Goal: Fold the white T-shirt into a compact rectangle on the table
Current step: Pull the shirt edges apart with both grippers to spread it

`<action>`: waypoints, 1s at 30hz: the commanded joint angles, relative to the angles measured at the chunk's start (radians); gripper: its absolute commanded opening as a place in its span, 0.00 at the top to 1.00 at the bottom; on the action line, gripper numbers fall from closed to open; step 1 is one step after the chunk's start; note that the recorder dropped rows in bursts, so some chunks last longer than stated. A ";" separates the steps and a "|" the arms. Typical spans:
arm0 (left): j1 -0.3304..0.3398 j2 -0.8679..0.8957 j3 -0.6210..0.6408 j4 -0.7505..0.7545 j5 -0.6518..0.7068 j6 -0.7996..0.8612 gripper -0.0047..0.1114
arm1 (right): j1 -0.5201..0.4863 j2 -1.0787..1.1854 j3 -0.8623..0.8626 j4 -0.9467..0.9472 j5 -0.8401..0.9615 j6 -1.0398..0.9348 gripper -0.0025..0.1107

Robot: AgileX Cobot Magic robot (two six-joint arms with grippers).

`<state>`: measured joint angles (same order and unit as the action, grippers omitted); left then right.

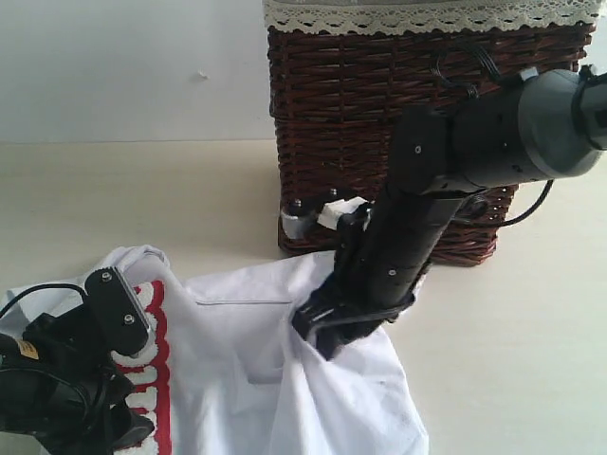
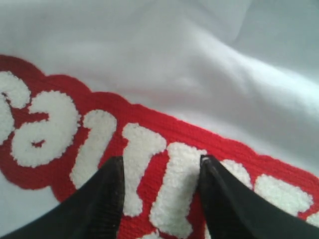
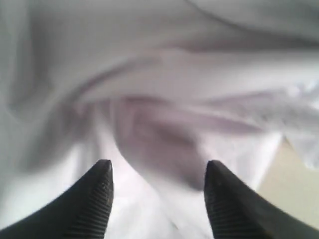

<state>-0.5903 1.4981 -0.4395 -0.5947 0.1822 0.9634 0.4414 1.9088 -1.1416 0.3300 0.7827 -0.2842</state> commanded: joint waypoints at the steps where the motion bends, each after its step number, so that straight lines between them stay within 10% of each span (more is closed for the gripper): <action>1: -0.007 0.004 -0.006 -0.012 -0.004 -0.006 0.55 | 0.000 -0.059 0.021 -0.219 0.155 0.113 0.52; 21: -0.007 0.004 -0.006 -0.013 -0.002 -0.006 0.55 | 0.000 -0.253 0.527 0.396 -0.332 -0.134 0.51; 28: -0.007 0.002 -0.006 -0.022 -0.002 -0.006 0.55 | 0.000 -0.253 0.527 0.340 -0.371 -0.134 0.98; 30: -0.007 0.002 -0.006 -0.022 -0.002 -0.006 0.55 | 0.000 -0.253 0.527 0.320 -0.371 -0.134 0.98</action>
<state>-0.5903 1.4981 -0.4409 -0.6063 0.1822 0.9634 0.4414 1.6612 -0.6207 0.6822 0.4232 -0.4051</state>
